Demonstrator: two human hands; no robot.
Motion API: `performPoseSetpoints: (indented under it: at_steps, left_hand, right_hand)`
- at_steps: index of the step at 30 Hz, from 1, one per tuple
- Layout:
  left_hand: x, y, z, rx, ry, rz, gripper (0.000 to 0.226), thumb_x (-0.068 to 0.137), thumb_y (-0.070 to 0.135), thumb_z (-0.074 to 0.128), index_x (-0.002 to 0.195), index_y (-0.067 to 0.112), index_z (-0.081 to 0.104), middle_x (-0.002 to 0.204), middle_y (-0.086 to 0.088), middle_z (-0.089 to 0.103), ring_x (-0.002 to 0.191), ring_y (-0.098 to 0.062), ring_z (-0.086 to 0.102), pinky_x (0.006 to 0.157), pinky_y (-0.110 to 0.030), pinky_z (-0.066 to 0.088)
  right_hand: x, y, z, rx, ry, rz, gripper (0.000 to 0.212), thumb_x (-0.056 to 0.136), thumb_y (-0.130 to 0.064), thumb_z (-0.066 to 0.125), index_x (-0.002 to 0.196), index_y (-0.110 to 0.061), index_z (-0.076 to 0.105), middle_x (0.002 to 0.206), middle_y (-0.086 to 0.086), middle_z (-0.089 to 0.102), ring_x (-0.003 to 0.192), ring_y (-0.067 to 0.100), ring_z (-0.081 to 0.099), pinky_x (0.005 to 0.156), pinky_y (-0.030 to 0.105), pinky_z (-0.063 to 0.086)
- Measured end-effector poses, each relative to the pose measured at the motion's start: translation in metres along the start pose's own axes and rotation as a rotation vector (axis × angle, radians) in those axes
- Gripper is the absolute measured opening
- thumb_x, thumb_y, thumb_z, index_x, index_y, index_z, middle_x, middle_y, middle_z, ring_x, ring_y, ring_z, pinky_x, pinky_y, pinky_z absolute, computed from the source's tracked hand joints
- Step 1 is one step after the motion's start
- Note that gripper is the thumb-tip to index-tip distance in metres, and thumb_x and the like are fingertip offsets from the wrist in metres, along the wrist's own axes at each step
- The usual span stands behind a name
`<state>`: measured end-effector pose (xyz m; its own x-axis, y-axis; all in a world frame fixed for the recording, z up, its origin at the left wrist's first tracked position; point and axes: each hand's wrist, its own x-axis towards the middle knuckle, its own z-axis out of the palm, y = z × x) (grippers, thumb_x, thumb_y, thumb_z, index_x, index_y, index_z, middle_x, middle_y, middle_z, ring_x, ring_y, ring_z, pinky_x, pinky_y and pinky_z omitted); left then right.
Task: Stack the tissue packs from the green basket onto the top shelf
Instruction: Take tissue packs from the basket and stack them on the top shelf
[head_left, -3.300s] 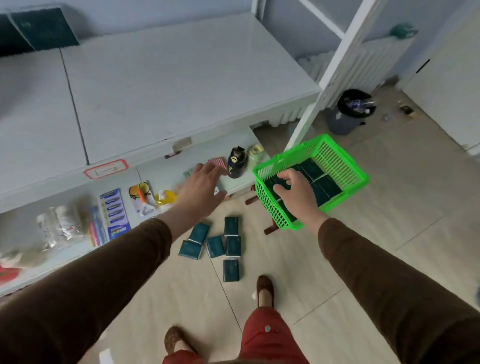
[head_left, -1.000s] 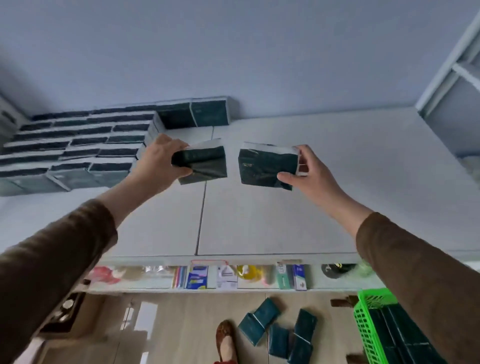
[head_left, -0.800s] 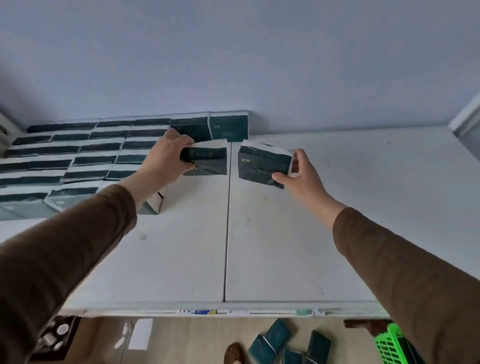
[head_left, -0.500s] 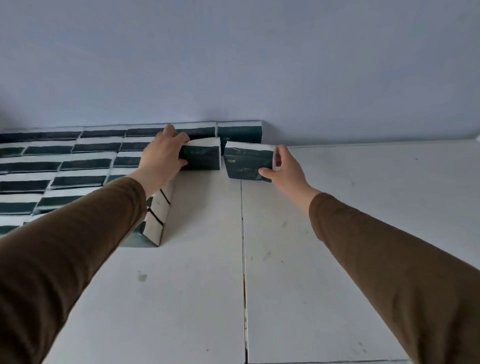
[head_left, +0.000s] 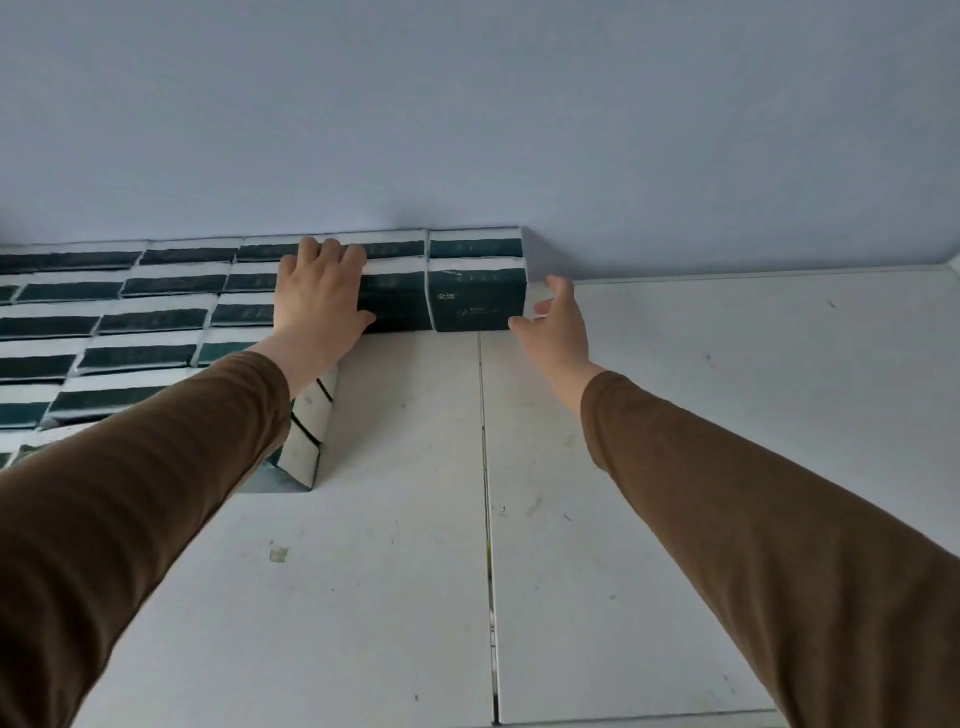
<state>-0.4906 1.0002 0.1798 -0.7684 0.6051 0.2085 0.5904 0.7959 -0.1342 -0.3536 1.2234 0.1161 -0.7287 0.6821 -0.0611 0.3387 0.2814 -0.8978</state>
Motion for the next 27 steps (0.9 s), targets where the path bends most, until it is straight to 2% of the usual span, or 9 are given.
performPoseSetpoints:
  at_steps: [4,8,13,19,22,25,27]
  left_hand:
    - [-0.042,0.065,-0.02,-0.224,0.046,0.054,0.052,0.084,0.032,0.07,0.128,0.016,0.048,0.124,-0.009,0.053,0.117,-0.031,0.046,0.097,-0.046,0.043]
    - [-0.111,0.171,-0.038,-0.453,-0.039,0.141,0.05,0.087,0.035,0.07,0.13,0.017,0.051,0.128,-0.003,0.054,0.118,-0.024,0.049,0.095,-0.039,0.047]
    - [-0.203,0.313,-0.066,-0.528,-0.058,0.262,0.045,0.089,0.034,0.068,0.129,0.019,0.055,0.123,0.0,0.056,0.111,-0.021,0.05,0.093,-0.033,0.045]
    - [-0.316,0.476,-0.091,-0.571,0.038,0.338,0.035,0.088,0.029,0.068,0.12,0.02,0.06,0.114,0.0,0.057,0.105,-0.023,0.05,0.084,-0.033,0.045]
    - [-0.364,0.551,-0.09,-0.645,-0.01,0.354,0.031,0.087,0.026,0.066,0.116,0.019,0.061,0.111,0.0,0.058,0.105,-0.022,0.049,0.085,-0.032,0.042]
    - [-0.401,0.617,-0.075,-0.652,-0.152,0.401,0.031,0.085,0.027,0.066,0.114,0.017,0.063,0.111,-0.002,0.059,0.106,-0.026,0.052,0.086,-0.042,0.046]
    - [-0.418,0.652,-0.055,-0.636,-0.259,0.43,0.033,0.085,0.024,0.068,0.116,0.016,0.063,0.112,-0.005,0.06,0.107,-0.029,0.053,0.086,-0.044,0.048]
  right_hand:
    - [-0.048,0.019,-0.069,-0.203,-0.038,-0.109,0.049,0.092,-0.022,0.067,0.136,-0.018,0.046,0.126,0.003,0.053,0.105,0.016,0.056,0.084,0.024,0.044]
    - [-0.119,0.05,-0.166,-0.443,-0.053,-0.251,0.039,0.091,-0.024,0.066,0.127,-0.022,0.054,0.122,-0.001,0.056,0.111,0.02,0.053,0.089,0.035,0.046]
    - [-0.216,0.113,-0.299,-0.575,-0.041,-0.292,0.032,0.091,-0.027,0.064,0.122,-0.024,0.057,0.12,-0.004,0.055,0.116,0.017,0.048,0.086,0.036,0.047]
    - [-0.317,0.208,-0.444,-0.604,-0.045,-0.395,0.023,0.09,-0.025,0.064,0.113,-0.022,0.061,0.111,-0.006,0.058,0.11,0.017,0.049,0.083,0.033,0.043]
    - [-0.354,0.267,-0.509,-0.585,-0.088,-0.329,0.021,0.089,-0.021,0.066,0.109,-0.018,0.064,0.108,-0.002,0.06,0.106,0.02,0.052,0.087,0.032,0.041]
    - [-0.384,0.333,-0.559,-0.574,-0.164,-0.164,0.02,0.09,-0.017,0.067,0.11,-0.016,0.064,0.108,0.0,0.061,0.104,0.02,0.055,0.089,0.037,0.045]
    - [-0.396,0.378,-0.581,-0.572,-0.198,-0.022,0.021,0.091,-0.016,0.066,0.112,-0.015,0.064,0.106,0.0,0.061,0.101,0.021,0.058,0.087,0.035,0.046]
